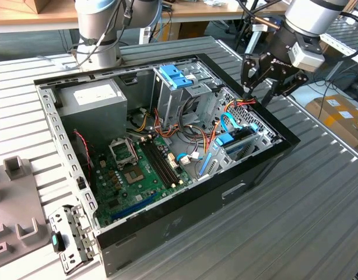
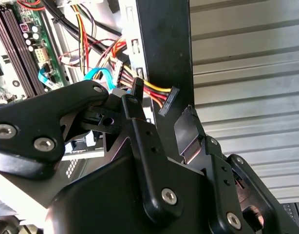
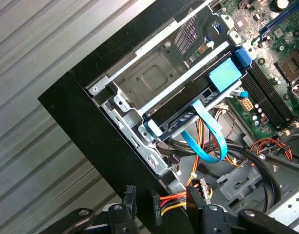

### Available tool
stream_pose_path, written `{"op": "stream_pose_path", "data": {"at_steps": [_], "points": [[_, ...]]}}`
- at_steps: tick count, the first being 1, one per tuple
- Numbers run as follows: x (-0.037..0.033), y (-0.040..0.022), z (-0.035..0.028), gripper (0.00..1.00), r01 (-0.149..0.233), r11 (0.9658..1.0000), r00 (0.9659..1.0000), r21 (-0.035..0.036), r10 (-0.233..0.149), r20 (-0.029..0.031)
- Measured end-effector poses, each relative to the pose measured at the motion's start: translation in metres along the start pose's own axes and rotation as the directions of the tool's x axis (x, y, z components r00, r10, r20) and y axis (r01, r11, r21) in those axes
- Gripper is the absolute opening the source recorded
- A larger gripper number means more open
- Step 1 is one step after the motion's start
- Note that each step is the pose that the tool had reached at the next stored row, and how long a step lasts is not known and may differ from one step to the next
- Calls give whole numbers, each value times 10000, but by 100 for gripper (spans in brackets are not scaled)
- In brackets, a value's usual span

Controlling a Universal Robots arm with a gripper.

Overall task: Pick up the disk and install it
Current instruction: 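Insert the second disk wire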

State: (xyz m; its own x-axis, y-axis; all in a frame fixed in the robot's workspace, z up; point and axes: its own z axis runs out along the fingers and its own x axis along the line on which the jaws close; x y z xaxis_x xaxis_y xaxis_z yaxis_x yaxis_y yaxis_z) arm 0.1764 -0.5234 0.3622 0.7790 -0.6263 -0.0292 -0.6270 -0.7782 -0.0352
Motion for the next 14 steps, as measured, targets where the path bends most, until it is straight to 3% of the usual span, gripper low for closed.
{"op": "stream_pose_path", "data": {"at_steps": [8, 11, 13, 14], "points": [[-3, -22, 0, 53, 66, 10000, 10000, -3, -66, 1], [-3, -22, 1, 45, 66, 10000, 10000, -3, -66, 2], [-3, -23, 1, 33, 66, 10000, 10000, -2, -66, 2], [-3, -23, 0, 33, 66, 10000, 10000, -3, -66, 1]]}}
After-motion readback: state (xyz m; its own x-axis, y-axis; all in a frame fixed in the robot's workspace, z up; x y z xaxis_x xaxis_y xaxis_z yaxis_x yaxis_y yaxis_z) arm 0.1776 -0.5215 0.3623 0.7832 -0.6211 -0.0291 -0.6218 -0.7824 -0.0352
